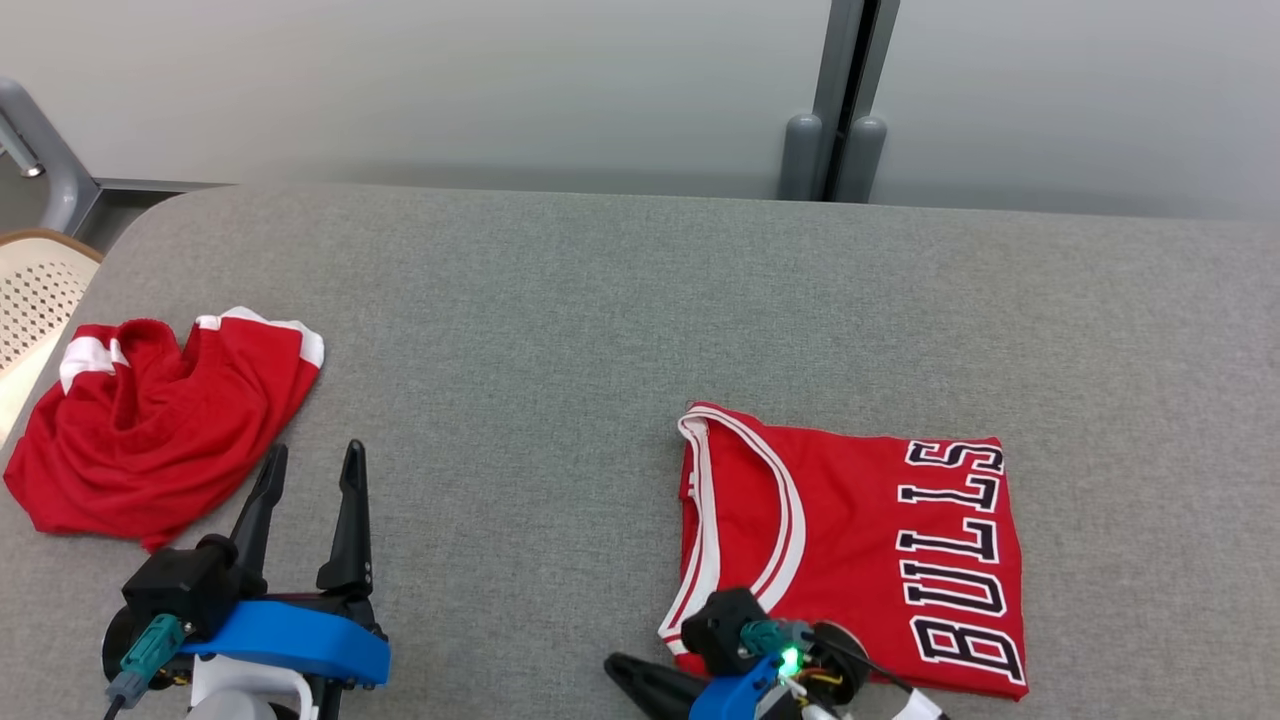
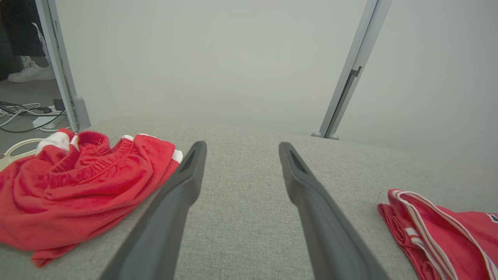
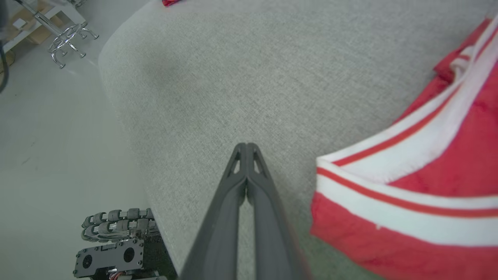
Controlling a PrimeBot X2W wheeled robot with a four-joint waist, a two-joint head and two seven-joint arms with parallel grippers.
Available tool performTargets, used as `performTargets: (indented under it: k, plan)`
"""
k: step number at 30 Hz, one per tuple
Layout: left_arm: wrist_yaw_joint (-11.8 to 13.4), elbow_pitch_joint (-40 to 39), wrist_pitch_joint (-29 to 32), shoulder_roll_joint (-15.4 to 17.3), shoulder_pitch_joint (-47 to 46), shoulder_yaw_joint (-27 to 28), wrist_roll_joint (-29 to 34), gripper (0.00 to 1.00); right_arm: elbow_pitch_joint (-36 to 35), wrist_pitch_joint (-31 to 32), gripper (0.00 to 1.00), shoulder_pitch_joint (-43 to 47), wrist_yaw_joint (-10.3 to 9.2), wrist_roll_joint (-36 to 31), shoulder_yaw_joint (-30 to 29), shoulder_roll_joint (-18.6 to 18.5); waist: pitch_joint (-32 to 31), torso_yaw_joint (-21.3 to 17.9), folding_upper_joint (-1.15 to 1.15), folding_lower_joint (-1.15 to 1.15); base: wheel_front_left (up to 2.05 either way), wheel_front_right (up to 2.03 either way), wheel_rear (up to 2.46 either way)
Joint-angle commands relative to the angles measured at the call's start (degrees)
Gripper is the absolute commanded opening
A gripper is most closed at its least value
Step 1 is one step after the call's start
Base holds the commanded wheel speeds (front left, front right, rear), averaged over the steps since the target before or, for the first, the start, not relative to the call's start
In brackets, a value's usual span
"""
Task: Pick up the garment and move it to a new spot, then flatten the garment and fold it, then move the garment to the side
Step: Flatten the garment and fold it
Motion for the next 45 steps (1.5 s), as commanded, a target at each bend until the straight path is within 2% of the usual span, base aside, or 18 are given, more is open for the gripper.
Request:
performTargets:
  k: [1,2,3,4,10,17,24,32,45]
  plan:
    - [0.24,-0.07,-0.16,0.32,0.52,0.25,-0.31,1.0,-0.92,-1.1,0.0,-1.11,0.01,0.63,-0.17,-0.09,-0.23,-0.36,0.0,0.0,0.0,0.0,0.0]
    - [0.4,-0.18,-0.16,0.44,0.76,0.35,-0.29,1.0,-1.62,-2.19,0.0,-1.2,0.01,0.98,-0.77,-0.08,-0.37,-0.59,0.0,0.0,0.0,0.0,0.0]
    - [0.47,-0.33,-0.16,0.56,0.98,0.4,-0.24,1.0,-2.57,-3.47,0.46,-1.19,0.02,1.44,-1.41,-0.09,-0.52,-0.83,0.0,0.0,0.0,0.0,0.0]
    - [0.6,-0.47,-0.17,0.66,1.16,0.53,-0.32,1.0,-3.92,-4.85,0.98,-1.01,0.02,2.21,-2.43,-0.04,-0.68,-1.12,0.0,0.0,0.0,0.0,0.0]
    - [1.34,-1.42,0.04,1.07,2.25,0.93,-0.73,1.0,-11.87,-9.76,1.0,1.89,0.01,-2.46,-15.35,-0.76,-1.44,-3.21,0.0,0.0,0.0,0.0,0.0]
    - [2.03,-2.15,0.08,1.15,3.08,1.14,-1.15,1.0,-23.21,-6.12,1.0,7.47,0.02,-10.49,-31.63,-0.69,-1.76,-5.51,0.0,0.0,0.0,0.0,0.0]
    - [2.41,-2.21,0.06,1.22,3.56,1.04,-1.18,1.0,-27.38,-3.37,1.0,10.74,0.02,-13.94,-43.49,-0.24,-1.88,-7.29,0.0,0.0,0.0,0.0,0.0]
    - [2.58,-1.73,0.19,1.2,3.89,0.38,-0.91,1.0,-25.2,-2.8,1.0,12.2,0.02,-14.51,-48.26,-0.09,-3.0,-8.02,0.0,0.0,0.0,0.0,0.0]
    - [3.4,-0.46,1.6,1.62,4.53,-0.28,-1.31,1.0,-19.77,-3.0,1.0,11.09,0.01,-14.57,-46.37,-0.04,-4.81,-9.11,0.0,0.0,0.0,0.0,0.0]
